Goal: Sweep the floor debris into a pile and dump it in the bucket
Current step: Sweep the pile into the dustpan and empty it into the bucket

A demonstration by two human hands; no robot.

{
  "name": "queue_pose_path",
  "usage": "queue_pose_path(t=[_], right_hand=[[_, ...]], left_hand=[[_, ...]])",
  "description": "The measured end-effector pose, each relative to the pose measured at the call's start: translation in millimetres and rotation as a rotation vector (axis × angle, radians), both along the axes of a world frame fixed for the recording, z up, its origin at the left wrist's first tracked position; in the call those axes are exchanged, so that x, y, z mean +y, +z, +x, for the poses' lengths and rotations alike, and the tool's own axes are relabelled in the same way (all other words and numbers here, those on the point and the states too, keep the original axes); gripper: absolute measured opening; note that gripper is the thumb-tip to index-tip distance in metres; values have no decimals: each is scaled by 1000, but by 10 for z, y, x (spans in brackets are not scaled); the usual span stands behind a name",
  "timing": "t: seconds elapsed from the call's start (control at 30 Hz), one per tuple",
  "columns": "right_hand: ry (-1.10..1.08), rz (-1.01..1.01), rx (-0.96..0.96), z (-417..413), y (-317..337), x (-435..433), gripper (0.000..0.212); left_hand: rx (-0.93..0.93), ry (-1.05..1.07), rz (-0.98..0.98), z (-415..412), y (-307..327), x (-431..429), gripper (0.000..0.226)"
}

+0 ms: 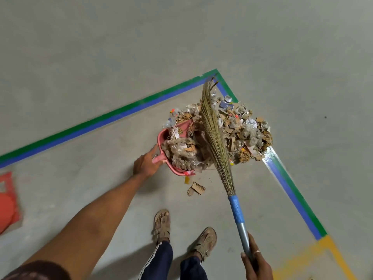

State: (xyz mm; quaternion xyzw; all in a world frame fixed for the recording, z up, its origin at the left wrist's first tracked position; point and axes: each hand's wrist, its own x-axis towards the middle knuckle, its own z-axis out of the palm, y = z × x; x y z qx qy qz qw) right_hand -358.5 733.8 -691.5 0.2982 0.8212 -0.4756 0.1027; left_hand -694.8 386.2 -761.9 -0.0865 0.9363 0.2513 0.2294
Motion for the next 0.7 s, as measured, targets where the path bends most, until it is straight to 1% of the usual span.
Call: queue_pose_path(t=[0.03, 0.07, 0.13, 0.17, 0.2, 0.27, 0.37, 0.57, 0.7], right_hand=[[-29, -14, -39, -45, 62, -105, 66], [-75, -14, -24, -46, 128, -135, 65], [-53, 3, -46, -82, 283, -188, 65], [-74, -19, -53, -75, 295, -188, 65], [-68, -18, -34, -77, 374, -266, 64], [-77, -70, 2, -74, 472, -328, 63], [-93, -130, -13, -99, 550, -316, 60], [-53, -86, 8, -178, 711, -229, 58], [-33, -41, -33, -307, 699, -69, 60]], left_hand=[[-2, 0, 2, 7, 78, -56, 82], [0, 1, 7, 18, 153, -110, 83], [1, 5, 16, 43, 275, -210, 85], [-1, 7, 17, 57, 336, -257, 85], [1, 8, 17, 69, 393, -304, 85], [11, 18, 18, 96, 509, -388, 85], [27, 24, 15, 137, 694, -486, 86], [51, 77, 14, 289, 1012, -638, 87], [60, 162, 9, 385, 1141, -684, 87]])
